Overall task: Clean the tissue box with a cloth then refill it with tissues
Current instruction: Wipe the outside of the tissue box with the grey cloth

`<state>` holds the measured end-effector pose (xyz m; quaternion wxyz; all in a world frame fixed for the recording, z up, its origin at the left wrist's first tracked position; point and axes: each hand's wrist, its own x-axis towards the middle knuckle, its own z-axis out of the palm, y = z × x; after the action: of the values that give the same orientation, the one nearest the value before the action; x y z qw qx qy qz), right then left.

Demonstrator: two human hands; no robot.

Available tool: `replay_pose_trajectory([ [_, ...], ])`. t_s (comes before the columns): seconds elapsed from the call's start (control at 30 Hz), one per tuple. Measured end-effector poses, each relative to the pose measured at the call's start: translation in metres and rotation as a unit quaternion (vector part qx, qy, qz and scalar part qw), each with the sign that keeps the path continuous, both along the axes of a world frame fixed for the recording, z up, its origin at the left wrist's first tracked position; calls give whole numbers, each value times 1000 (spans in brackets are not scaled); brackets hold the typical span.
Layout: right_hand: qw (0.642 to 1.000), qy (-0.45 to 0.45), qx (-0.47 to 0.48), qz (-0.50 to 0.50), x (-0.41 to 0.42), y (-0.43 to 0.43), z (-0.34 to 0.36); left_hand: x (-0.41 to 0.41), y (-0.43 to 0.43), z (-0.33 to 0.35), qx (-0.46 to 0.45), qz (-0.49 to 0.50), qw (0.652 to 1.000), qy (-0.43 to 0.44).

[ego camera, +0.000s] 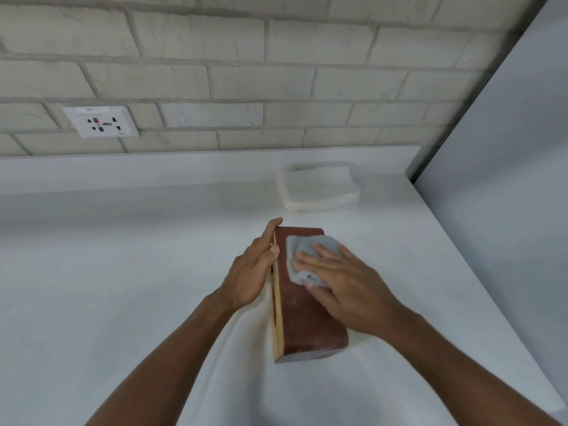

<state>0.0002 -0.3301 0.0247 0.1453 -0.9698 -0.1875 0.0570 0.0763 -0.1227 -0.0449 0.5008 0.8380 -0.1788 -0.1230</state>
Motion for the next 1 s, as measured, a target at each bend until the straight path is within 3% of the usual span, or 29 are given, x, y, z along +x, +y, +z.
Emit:
replay_pose_trajectory([
  [0.1,997,-14,-7,-75,8,-2,3,-1,-1,1,7,5,1000,-1],
  [0.27,999,9,44,26,-12,22,-5,-3,-1,-1,20,12,1000,-17],
  [0.43,992,-13,31,-125,16,5,-1,-3,-4,-3,34,25,999,-31],
  [0.57,999,-12,35,14,1,21,-6,-3,-3,-5,29,27,998,-47],
  [0.73,981,-14,41,-187,36,-2,-2,-3,-4,-6,44,34,997,-50],
  [0.9,997,-19,58,-56,32,32,2,-3,-4,-6,38,15,997,-63],
  [1.0,990,-9,52,-133,39,12,10,-3,-4,-5,40,22,997,-67],
])
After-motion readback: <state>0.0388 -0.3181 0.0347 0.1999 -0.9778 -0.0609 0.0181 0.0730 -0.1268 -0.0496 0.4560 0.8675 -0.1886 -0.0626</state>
